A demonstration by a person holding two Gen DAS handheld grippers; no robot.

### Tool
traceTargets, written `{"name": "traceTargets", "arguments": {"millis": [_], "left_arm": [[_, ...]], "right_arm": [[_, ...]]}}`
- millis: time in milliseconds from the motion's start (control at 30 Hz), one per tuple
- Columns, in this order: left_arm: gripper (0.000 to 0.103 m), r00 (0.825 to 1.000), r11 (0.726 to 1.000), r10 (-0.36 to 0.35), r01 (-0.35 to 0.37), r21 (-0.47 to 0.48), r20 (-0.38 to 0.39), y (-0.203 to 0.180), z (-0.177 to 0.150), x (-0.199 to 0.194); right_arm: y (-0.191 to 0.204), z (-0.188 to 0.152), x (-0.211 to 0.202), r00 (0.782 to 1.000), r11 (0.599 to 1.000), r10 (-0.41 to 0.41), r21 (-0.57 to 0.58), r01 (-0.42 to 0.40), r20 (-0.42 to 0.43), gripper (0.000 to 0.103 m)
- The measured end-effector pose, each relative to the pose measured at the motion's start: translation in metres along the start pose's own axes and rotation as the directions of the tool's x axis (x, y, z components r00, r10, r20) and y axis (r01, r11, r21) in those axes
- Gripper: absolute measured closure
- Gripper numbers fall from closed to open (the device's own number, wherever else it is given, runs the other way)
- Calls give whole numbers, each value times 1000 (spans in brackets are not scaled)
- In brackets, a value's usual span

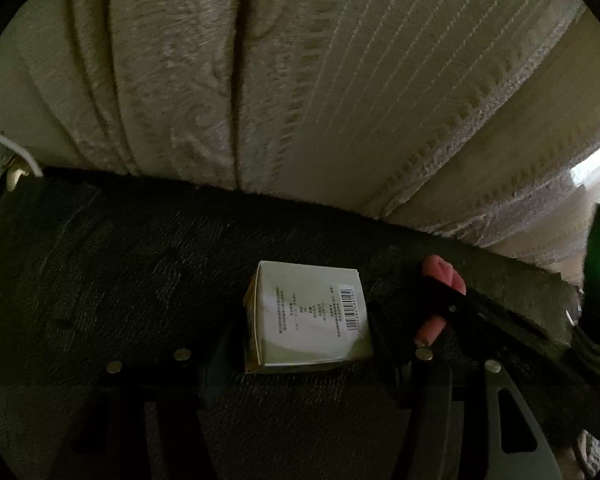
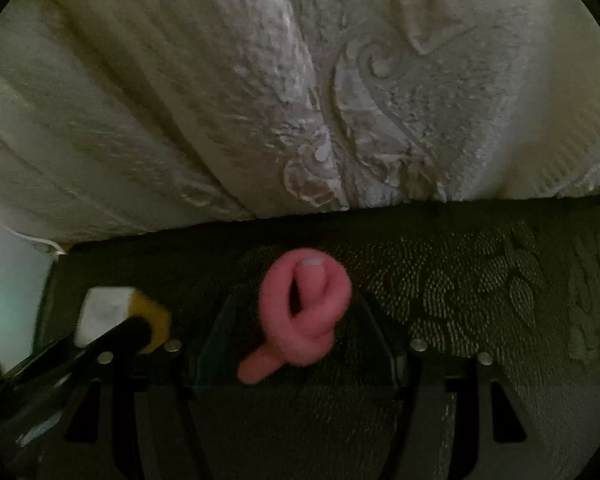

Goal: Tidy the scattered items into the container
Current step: 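Grasp the white medicine box with the left gripper while the right gripper grasps the pink foam tube, then carry the white box and pink foam tube over the red box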

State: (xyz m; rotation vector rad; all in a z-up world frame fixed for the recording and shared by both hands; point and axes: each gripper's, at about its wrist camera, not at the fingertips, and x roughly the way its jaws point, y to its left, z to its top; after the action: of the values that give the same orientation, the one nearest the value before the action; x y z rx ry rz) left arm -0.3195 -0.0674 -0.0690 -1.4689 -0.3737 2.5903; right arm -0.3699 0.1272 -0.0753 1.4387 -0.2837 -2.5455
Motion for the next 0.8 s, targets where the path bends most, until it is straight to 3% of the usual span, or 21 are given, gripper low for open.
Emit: {"name": "traceTargets", "arguments": {"millis": [67,300,567,800], "left_arm": [[40,1000,1000,-1,1,0,-8,0,-4,-2],[40,1000,999,-17,17,37,-17,-23,-21,-28],[40,998,984,-58,59,171,-8,-75,-60,-94],[40,992,941,-124,126,314,-26,-156,-105,-150]], "right_arm": [[2,1,5,1000,999,-27,-17,27,-1,53],[-3,-21,-40,999,999,-27,-26,28,25,54],[-36,-86,-141,995,996,-67,61,62,76,54],[-71,-149,-258,981,983,-132,150,110,140,53]]}}
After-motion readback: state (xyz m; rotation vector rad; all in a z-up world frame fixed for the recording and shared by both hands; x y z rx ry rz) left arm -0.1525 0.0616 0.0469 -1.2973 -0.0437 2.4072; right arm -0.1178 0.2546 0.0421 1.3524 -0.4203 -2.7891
